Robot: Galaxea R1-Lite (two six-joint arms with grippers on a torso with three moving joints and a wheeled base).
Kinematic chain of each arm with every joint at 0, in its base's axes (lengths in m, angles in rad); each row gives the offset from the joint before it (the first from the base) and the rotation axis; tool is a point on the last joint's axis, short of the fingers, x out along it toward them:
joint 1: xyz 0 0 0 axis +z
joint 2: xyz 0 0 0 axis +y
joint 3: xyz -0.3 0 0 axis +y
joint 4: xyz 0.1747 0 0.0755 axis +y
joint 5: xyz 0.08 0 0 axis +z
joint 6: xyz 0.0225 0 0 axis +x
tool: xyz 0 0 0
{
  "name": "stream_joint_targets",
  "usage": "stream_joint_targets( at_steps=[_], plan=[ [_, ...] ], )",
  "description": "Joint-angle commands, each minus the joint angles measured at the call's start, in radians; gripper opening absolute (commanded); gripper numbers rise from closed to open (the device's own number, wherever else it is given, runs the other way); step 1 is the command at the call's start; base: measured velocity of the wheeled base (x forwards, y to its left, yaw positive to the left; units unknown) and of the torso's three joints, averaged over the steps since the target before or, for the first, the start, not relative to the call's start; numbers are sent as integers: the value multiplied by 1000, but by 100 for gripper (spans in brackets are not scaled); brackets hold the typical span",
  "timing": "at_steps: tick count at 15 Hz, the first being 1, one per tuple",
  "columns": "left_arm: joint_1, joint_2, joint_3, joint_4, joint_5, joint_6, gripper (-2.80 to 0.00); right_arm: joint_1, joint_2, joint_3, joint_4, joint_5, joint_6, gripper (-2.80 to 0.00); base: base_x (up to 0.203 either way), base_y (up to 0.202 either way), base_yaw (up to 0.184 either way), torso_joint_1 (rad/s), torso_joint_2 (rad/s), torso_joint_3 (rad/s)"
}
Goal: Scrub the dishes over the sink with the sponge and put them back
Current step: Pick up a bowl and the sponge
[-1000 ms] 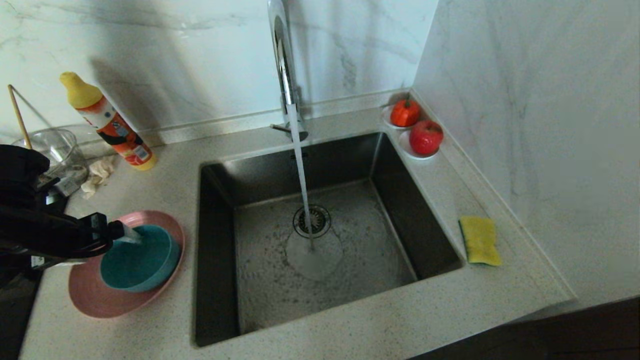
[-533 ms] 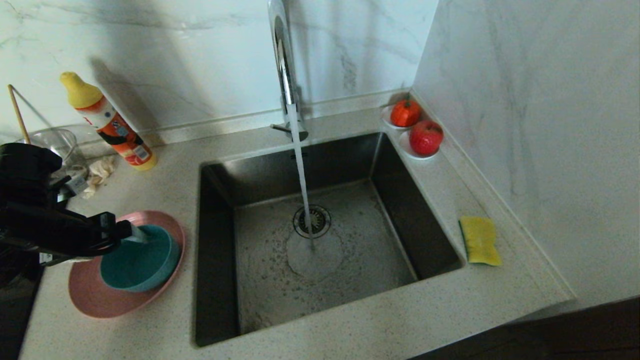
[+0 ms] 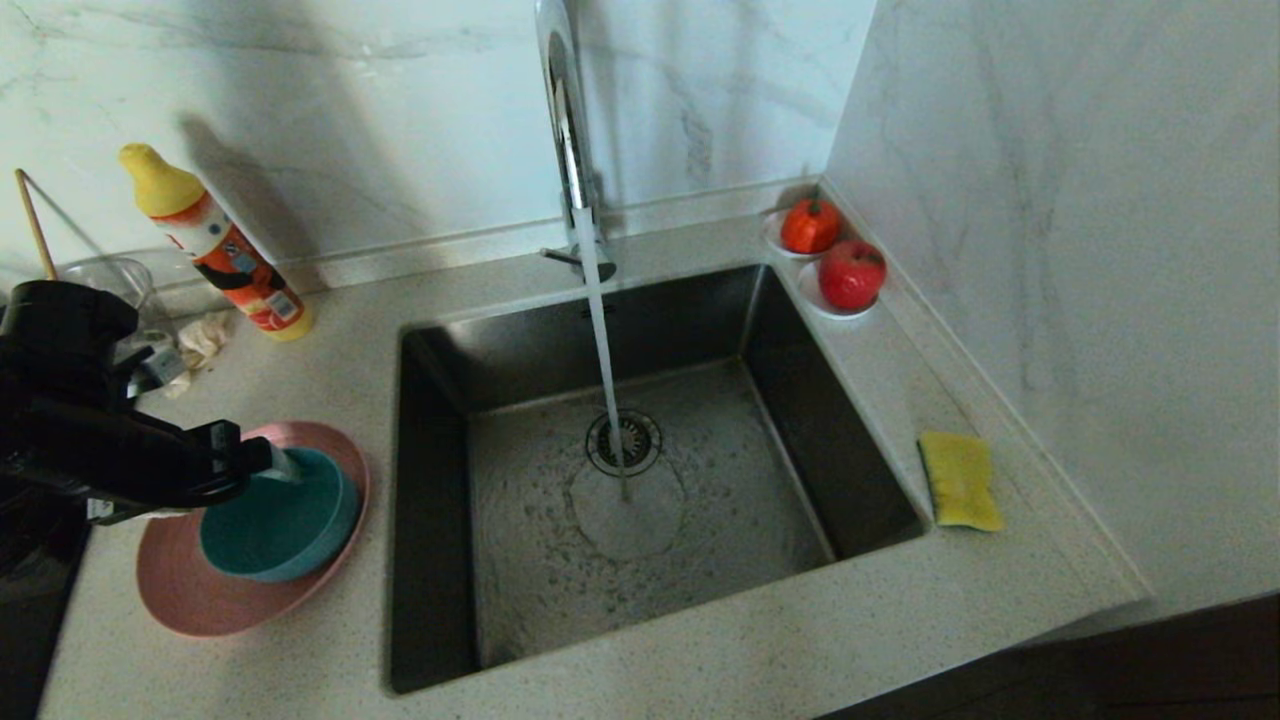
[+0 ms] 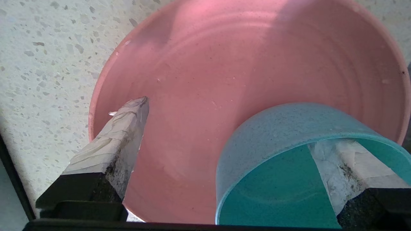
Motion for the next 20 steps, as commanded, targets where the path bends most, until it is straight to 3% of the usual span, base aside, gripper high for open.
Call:
stream_joint_targets(
  at_steps=[1,3,11,13,20],
  plan=[
    [0,0,-7,1,19,0,0,0,0,0,0,0,0,-280,0,0,0,0,0,0],
    [1,0,-10,-14,54,2,0,-1,0,0,0,0,0,-280,0,0,0,0,0,0],
    [7,-22,-1,-14,60,-19,0,0,0,0,0,0,0,-280,0,0,0,0,0,0],
    [7,-29,-1,-15,62,-72,0,-1,0,0,0,0,0,-280,0,0,0,0,0,0],
    [21,-10,7,-16,63,-66,0,0,0,0,0,0,0,-280,0,0,0,0,0,0]
  ],
)
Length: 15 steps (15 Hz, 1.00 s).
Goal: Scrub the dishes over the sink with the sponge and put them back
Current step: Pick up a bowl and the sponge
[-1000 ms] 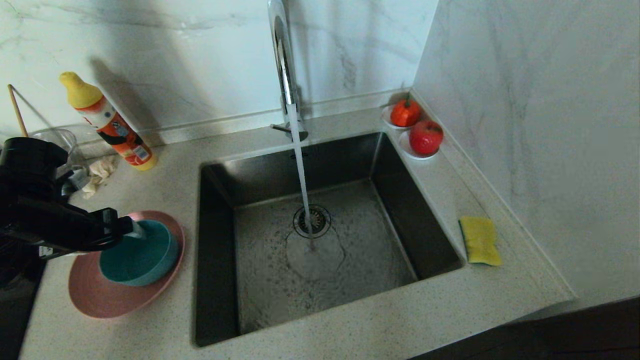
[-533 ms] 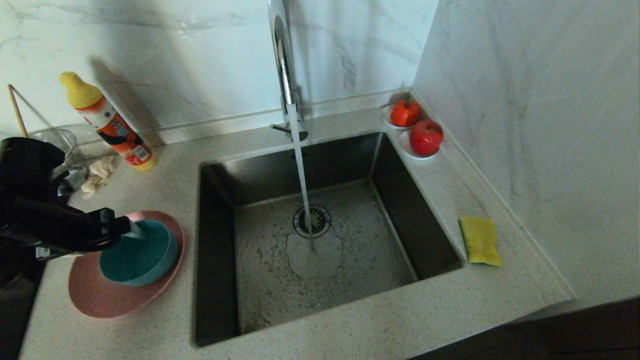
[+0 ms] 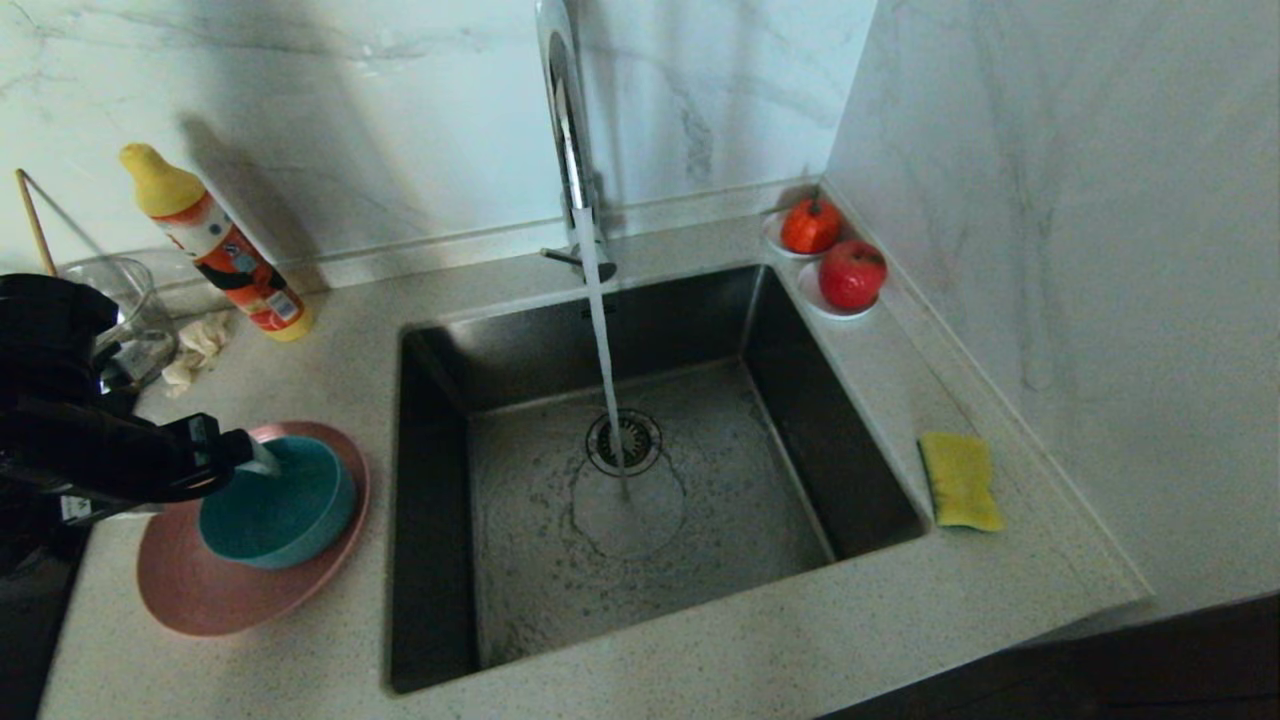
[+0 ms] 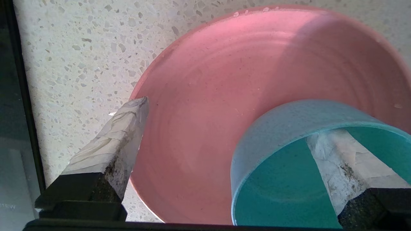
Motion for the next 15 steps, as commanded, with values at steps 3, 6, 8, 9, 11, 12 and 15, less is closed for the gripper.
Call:
stream_joint_targets(
  at_steps=[3,6,8,9,11,12,15],
  plan=[
    [4,21,3,-5,-1,-1,0,-1,0,0,0,0,0,-280,0,0,0,0,0,0],
    [3,22,1,-5,-1,-1,0,0,0,0,0,0,0,-280,0,0,0,0,0,0],
    [3,22,3,-5,-2,1,0,0,0,0,0,0,0,-280,0,0,0,0,0,0],
    [2,22,3,-5,-2,3,-256,-1,0,0,0,0,0,-280,0,0,0,0,0,0],
    [1,22,1,-6,-2,1,-280,-1,0,0,0,0,0,-280,0,0,0,0,0,0],
    [1,22,1,-6,-2,1,-280,0,0,0,0,0,0,-280,0,0,0,0,0,0],
    [1,22,1,-5,-2,-1,-280,0,0,0,0,0,0,-280,0,0,0,0,0,0]
  ],
)
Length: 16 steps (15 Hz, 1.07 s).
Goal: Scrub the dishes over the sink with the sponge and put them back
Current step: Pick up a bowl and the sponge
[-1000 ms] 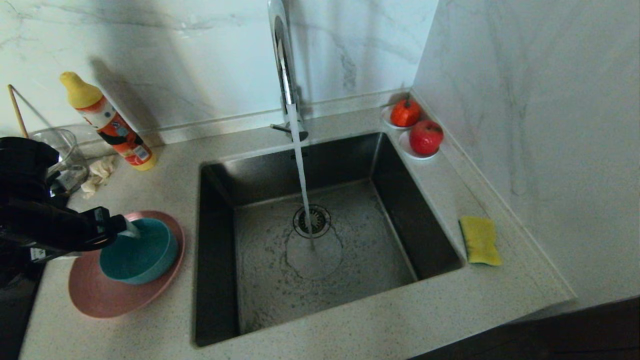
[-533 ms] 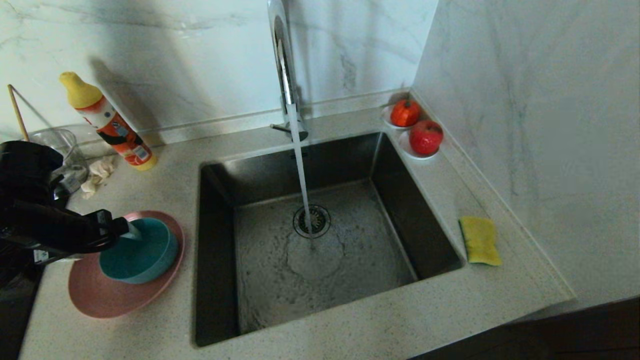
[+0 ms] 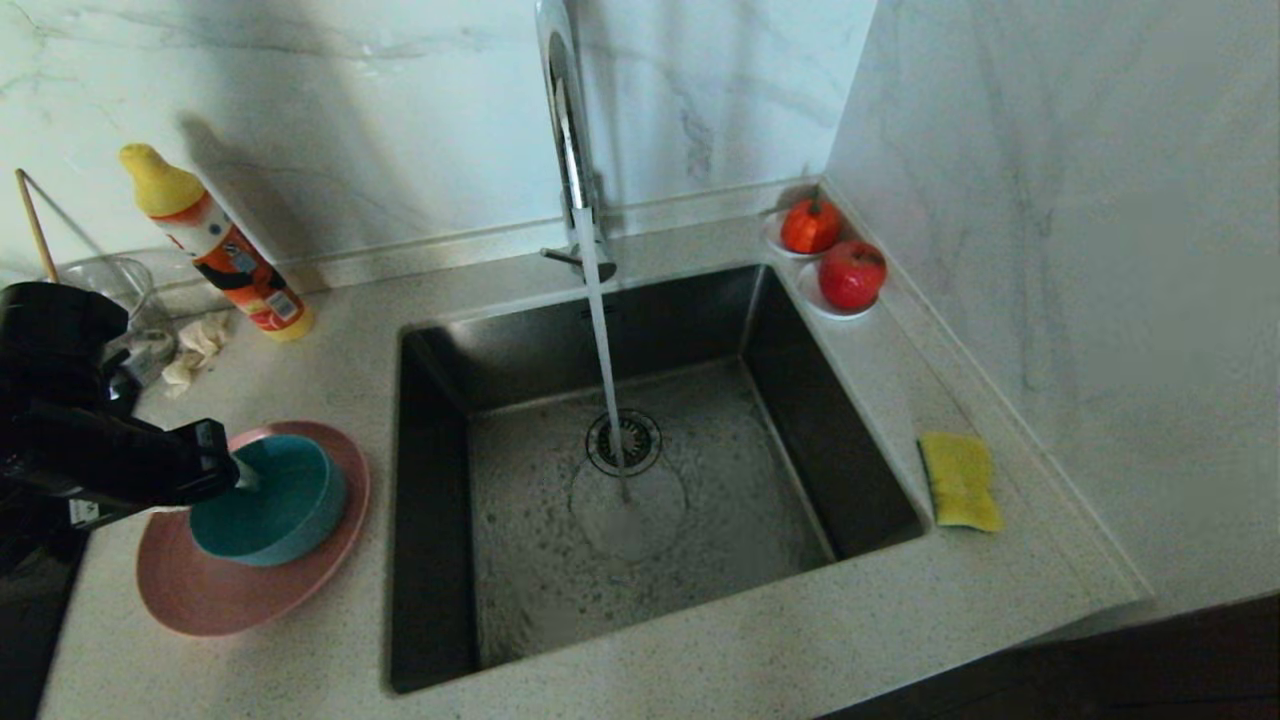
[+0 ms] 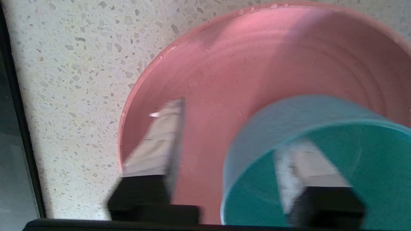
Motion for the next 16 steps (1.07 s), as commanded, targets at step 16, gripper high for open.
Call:
stream_joint_targets(
  at_steps=[16],
  plan=[
    [-6,-188,-67,4,-20,-21,-280,-1,0,0,0,0,0,-280,0,0,0,0,0,0]
  ],
)
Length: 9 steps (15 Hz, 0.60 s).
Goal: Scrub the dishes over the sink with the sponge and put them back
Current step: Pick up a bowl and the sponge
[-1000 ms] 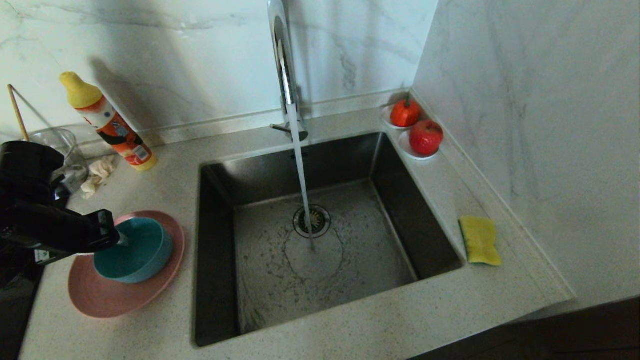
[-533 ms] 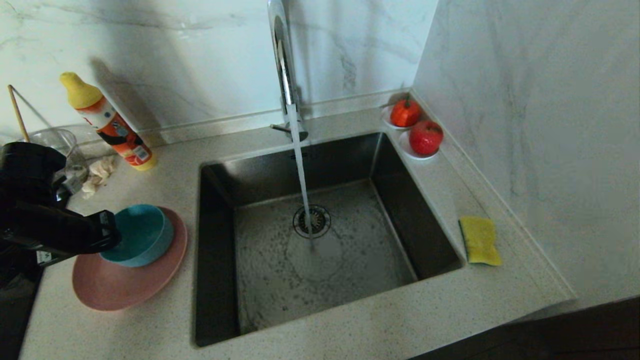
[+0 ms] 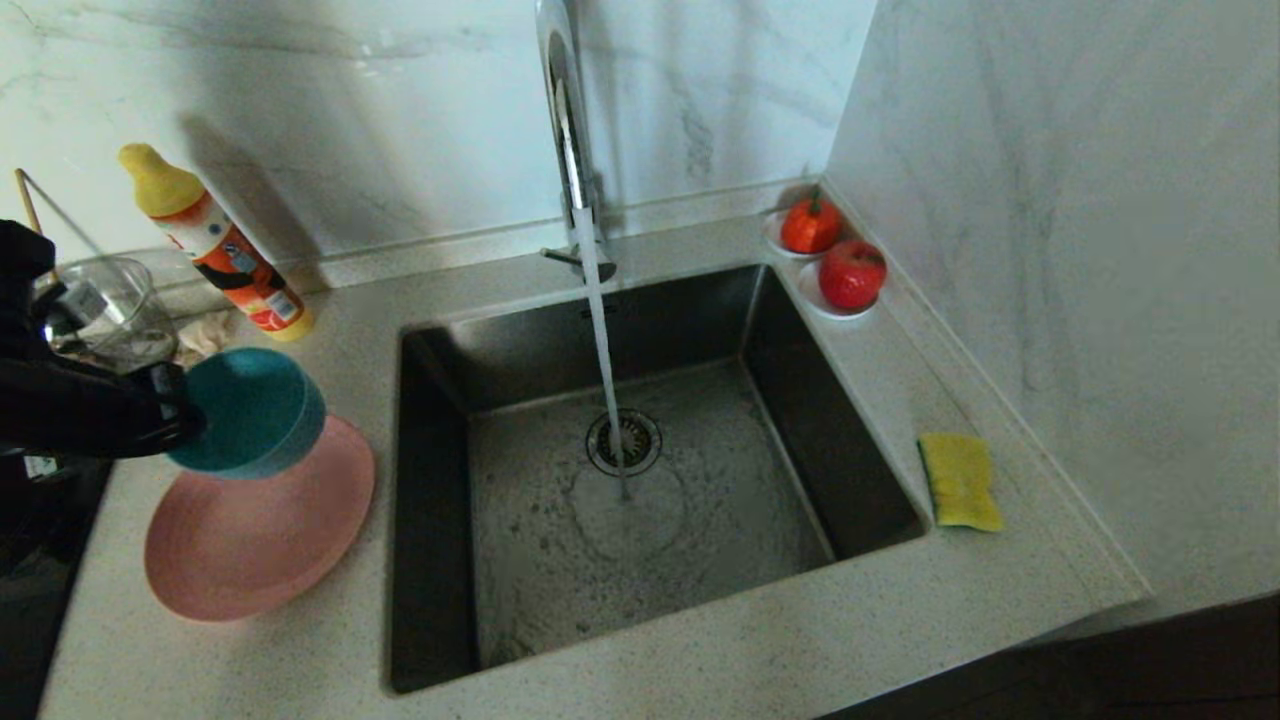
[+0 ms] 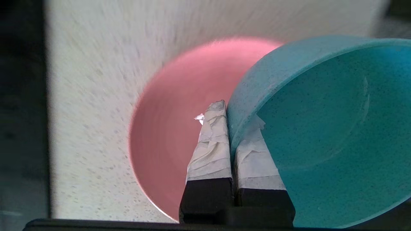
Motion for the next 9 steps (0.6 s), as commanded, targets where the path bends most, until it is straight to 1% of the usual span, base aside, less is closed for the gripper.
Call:
stream_joint_targets(
  at_steps=[1,4,5,7,9],
  plan=[
    [0,-81,-26,8,0,6,-280,0,0,0,0,0,0,-280,0,0,0,0,0,0],
    [-1,-123,-93,37,-2,7,-280,0,0,0,0,0,0,-280,0,0,0,0,0,0],
    [-2,-132,-124,64,-13,9,-280,0,0,0,0,0,0,-280,0,0,0,0,0,0],
    [-9,-135,-203,133,-56,8,-280,0,0,0,0,0,0,-280,0,0,0,0,0,0],
    [-44,-132,-275,192,-76,9,-280,0,0,0,0,0,0,-280,0,0,0,0,0,0]
  ],
)
